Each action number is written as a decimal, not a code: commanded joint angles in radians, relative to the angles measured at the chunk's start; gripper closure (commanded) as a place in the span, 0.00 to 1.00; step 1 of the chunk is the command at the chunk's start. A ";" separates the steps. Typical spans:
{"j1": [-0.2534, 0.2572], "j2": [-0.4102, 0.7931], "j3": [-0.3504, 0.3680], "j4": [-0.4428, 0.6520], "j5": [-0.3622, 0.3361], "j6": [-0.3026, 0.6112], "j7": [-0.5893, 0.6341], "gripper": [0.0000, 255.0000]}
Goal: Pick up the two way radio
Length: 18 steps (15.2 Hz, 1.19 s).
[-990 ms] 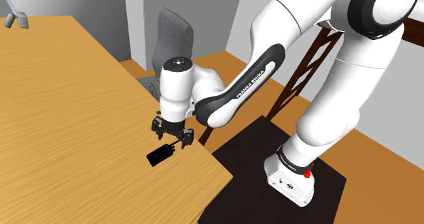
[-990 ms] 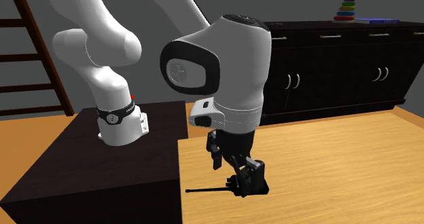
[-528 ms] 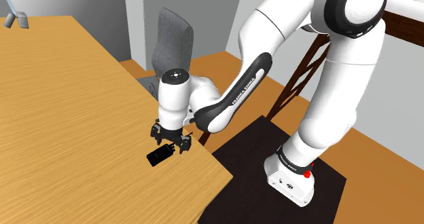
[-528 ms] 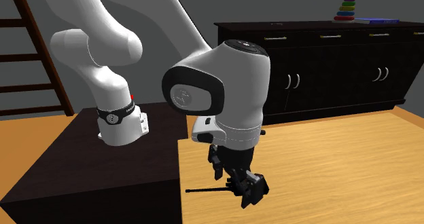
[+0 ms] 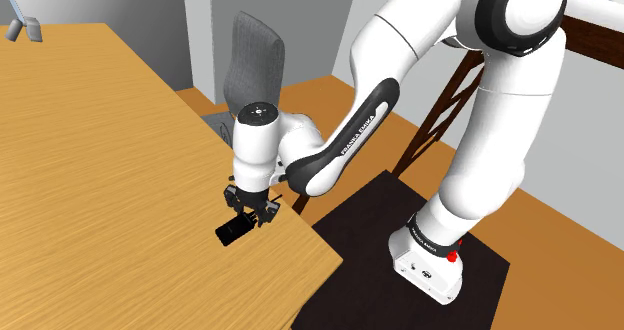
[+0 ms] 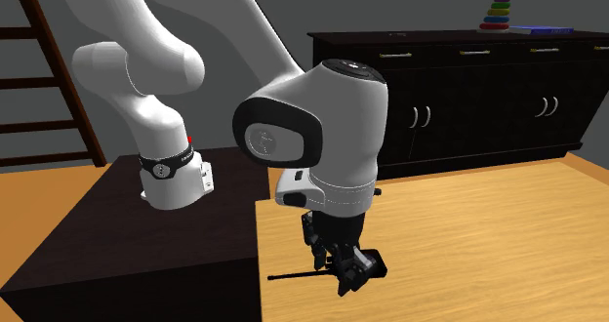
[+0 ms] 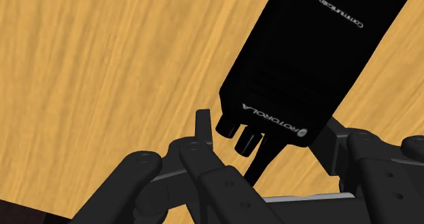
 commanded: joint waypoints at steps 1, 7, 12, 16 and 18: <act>0.000 0.000 0.000 0.000 0.000 0.000 0.000 1.00; -0.057 -0.059 0.072 -0.009 0.084 -0.031 -0.058 1.00; -0.132 -0.139 0.163 -0.013 0.201 -0.073 -0.140 1.00; -0.191 -0.212 0.233 -0.011 0.309 -0.109 -0.217 1.00; -0.218 -0.254 0.265 -0.009 0.370 -0.128 -0.261 1.00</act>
